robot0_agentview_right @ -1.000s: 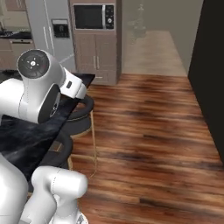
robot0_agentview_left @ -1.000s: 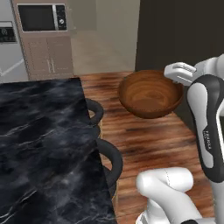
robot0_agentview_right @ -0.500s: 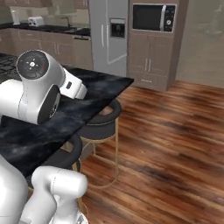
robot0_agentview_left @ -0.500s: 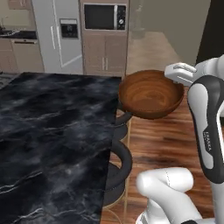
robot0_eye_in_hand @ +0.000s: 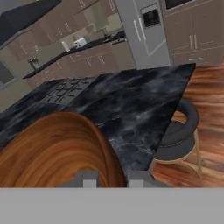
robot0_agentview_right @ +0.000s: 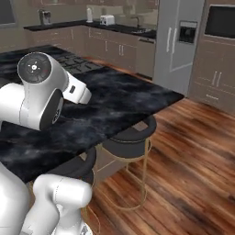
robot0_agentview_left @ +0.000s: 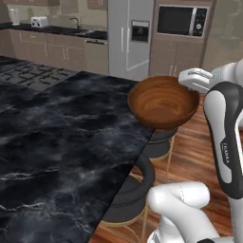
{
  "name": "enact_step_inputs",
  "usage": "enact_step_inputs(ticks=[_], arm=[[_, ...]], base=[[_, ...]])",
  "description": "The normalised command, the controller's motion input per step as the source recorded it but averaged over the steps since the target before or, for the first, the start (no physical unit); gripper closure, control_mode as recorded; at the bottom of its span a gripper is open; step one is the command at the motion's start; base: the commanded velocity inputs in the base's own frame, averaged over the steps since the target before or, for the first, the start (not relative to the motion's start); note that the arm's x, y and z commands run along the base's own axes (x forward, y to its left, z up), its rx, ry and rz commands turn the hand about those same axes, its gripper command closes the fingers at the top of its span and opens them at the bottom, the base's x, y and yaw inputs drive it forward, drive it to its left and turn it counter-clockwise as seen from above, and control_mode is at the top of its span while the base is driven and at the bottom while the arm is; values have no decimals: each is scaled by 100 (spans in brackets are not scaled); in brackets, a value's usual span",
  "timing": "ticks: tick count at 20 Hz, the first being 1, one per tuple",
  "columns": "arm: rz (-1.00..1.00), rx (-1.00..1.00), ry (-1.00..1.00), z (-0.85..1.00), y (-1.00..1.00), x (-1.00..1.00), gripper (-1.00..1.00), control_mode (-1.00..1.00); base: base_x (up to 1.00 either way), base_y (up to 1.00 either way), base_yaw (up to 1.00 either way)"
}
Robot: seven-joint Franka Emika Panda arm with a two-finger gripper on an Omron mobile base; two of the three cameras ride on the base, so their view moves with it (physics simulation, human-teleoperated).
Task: Pick up the bowls from the cabinet and place each bowl in front of a stool on the dining counter.
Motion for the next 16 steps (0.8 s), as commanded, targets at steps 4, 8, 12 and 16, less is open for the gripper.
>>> enact_step_inputs(ticks=[4, 8, 12, 16], arm=[[0, 0, 0, 0, 0, 0, 100, 100], [0, 0, 0, 0, 0, 0, 100, 100], [0, 0, 0, 0, 0, 0, 100, 100], [0, 0, 0, 0, 0, 0, 100, 100]], base=[[100, -43, 56], [100, -16, 58], [100, 0, 57], [100, -9, 52]])
